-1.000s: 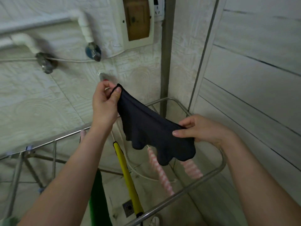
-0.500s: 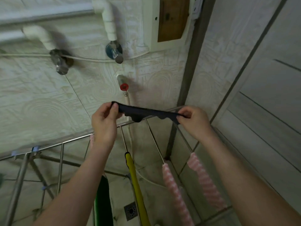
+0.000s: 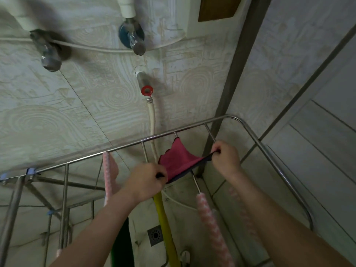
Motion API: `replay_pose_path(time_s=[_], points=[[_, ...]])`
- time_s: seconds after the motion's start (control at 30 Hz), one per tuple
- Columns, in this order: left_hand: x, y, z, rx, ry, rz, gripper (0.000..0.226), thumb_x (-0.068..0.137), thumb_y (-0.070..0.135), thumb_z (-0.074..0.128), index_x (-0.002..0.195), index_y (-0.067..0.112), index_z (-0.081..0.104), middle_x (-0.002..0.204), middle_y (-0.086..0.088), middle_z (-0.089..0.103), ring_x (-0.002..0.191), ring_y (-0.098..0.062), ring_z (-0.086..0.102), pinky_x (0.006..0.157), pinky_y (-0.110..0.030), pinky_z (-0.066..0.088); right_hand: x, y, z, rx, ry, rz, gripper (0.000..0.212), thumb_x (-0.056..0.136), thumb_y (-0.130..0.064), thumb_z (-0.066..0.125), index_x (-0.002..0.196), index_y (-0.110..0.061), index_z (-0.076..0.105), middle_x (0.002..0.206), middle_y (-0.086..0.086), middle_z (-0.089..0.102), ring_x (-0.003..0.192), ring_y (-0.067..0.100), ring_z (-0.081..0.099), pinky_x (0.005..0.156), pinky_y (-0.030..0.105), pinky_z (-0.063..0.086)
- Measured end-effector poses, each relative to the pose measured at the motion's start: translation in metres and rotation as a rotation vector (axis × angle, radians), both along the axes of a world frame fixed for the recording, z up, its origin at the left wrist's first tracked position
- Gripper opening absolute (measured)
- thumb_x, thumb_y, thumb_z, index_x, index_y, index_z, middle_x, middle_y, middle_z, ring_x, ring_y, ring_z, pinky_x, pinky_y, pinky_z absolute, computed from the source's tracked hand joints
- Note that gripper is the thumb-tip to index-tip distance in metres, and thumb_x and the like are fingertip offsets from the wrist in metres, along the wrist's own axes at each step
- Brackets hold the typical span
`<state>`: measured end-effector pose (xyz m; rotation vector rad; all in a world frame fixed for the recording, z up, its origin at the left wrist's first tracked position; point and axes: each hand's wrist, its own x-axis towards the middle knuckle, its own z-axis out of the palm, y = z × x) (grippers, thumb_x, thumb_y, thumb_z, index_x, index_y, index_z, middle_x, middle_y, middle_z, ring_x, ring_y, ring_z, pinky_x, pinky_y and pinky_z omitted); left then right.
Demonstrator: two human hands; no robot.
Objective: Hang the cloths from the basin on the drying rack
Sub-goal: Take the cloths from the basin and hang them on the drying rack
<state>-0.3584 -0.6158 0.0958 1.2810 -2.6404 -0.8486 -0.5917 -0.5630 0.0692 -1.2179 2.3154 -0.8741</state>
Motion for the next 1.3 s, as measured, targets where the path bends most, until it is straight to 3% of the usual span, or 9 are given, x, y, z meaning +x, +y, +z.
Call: replay_pose_path(time_s=[0.23, 0.37, 0.43, 0.57, 0.67, 0.8, 1.0, 1.2, 1.3], points=[[-0.022, 0.006, -0.016, 0.212, -0.382, -0.307, 0.026, 0.086, 0.019, 0.048, 0.093, 0.019, 0.073, 0.102, -0.002, 0.071, 0.092, -0.018, 0.065, 0.074, -0.022, 0.051, 0.007, 0.018, -0.017, 0.263, 0.200, 0.295, 0.025, 0.080, 0.004, 0.046, 0.069, -0.004, 0.068, 0.084, 0.013, 0.064, 0.079, 0.026, 0.060, 0.069, 0.033, 0.048], [-0.047, -0.021, -0.022, 0.060, -0.023, 0.044, 0.023, 0.092, 0.015, 0.051, 0.105, 0.017, 0.071, 0.107, 0.000, 0.070, 0.098, -0.017, 0.064, 0.082, -0.024, 0.046, 0.013, 0.026, -0.029, 0.325, 0.112, 0.222, 0.018, 0.083, -0.009, 0.055, 0.076, -0.010, 0.071, 0.081, 0.008, 0.069, 0.077, 0.022, 0.065, 0.063, 0.025, 0.046], [-0.064, -0.039, -0.028, 0.025, 0.127, 0.240, 0.018, 0.091, 0.018, 0.055, 0.102, 0.015, 0.070, 0.102, -0.002, 0.071, 0.095, -0.019, 0.065, 0.080, -0.027, 0.048, 0.014, 0.029, -0.032, 0.315, -0.101, 0.149, 0.016, 0.086, -0.019, 0.060, 0.080, -0.011, 0.072, 0.078, 0.002, 0.069, 0.077, 0.017, 0.064, 0.061, 0.023, 0.041], [-0.089, -0.063, -0.042, 0.064, 0.200, 0.452, 0.022, 0.088, 0.029, 0.063, 0.105, 0.016, 0.066, 0.086, 0.002, 0.065, 0.085, -0.017, 0.063, 0.072, -0.025, 0.045, 0.022, 0.031, -0.023, 0.276, -0.365, 0.137, 0.019, 0.084, -0.034, 0.070, 0.081, -0.015, 0.073, 0.072, -0.008, 0.065, 0.066, -0.001, 0.058, 0.056, 0.014, 0.039], [-0.095, -0.069, -0.052, 0.090, 0.250, 0.528, 0.028, 0.085, 0.030, 0.067, 0.107, 0.014, 0.065, 0.087, 0.000, 0.068, 0.083, -0.018, 0.065, 0.074, -0.029, 0.051, 0.030, 0.028, -0.015, 0.224, -0.306, 0.150, 0.012, 0.082, -0.027, 0.073, 0.070, -0.024, 0.069, 0.066, -0.012, 0.063, 0.063, -0.002, 0.057, 0.058, 0.016, 0.045], [-0.099, -0.073, -0.056, 0.069, 0.286, 0.576, 0.011, 0.081, 0.026, 0.070, 0.086, 0.016, 0.073, 0.080, 0.000, 0.072, 0.076, -0.015, 0.067, 0.069, -0.028, 0.053, 0.036, 0.025, -0.017, 0.260, -0.135, 0.172, 0.019, 0.086, -0.024, 0.066, 0.075, -0.009, 0.071, 0.074, 0.006, 0.071, 0.070, 0.019, 0.066, 0.066, 0.032, 0.054], [-0.096, -0.079, -0.051, 0.071, 0.370, 0.693, 0.011, 0.084, 0.022, 0.067, 0.091, 0.014, 0.070, 0.082, 0.002, 0.067, 0.076, -0.013, 0.062, 0.065, -0.022, 0.045, 0.038, 0.023, -0.014, 0.128, 0.154, 0.218, 0.017, 0.094, -0.028, 0.055, 0.089, -0.015, 0.064, 0.080, 0.000, 0.062, 0.072, 0.015, 0.054, 0.055, 0.024, 0.034], [-0.089, -0.061, -0.051, -0.016, 0.316, 0.468, 0.033, 0.081, 0.029, 0.071, 0.110, 0.016, 0.066, 0.099, 0.003, 0.063, 0.086, -0.015, 0.059, 0.070, -0.025, 0.044, 0.040, 0.027, -0.018, 0.152, -0.229, 0.125, 0.007, 0.082, -0.024, 0.071, 0.082, -0.021, 0.065, 0.073, -0.013, 0.060, 0.073, 0.007, 0.060, 0.068, 0.024, 0.047], [-0.085, -0.034, -0.061, 0.033, 0.199, 0.248, 0.068, 0.075, 0.042, 0.075, 0.133, 0.015, 0.052, 0.132, -0.003, 0.051, 0.117, -0.020, 0.050, 0.097, -0.030, 0.044, 0.039, 0.027, -0.020, 0.152, -0.377, 0.058, 0.019, 0.076, -0.013, 0.076, 0.068, -0.024, 0.063, 0.067, -0.014, 0.060, 0.065, 0.003, 0.057, 0.064, 0.019, 0.042]])
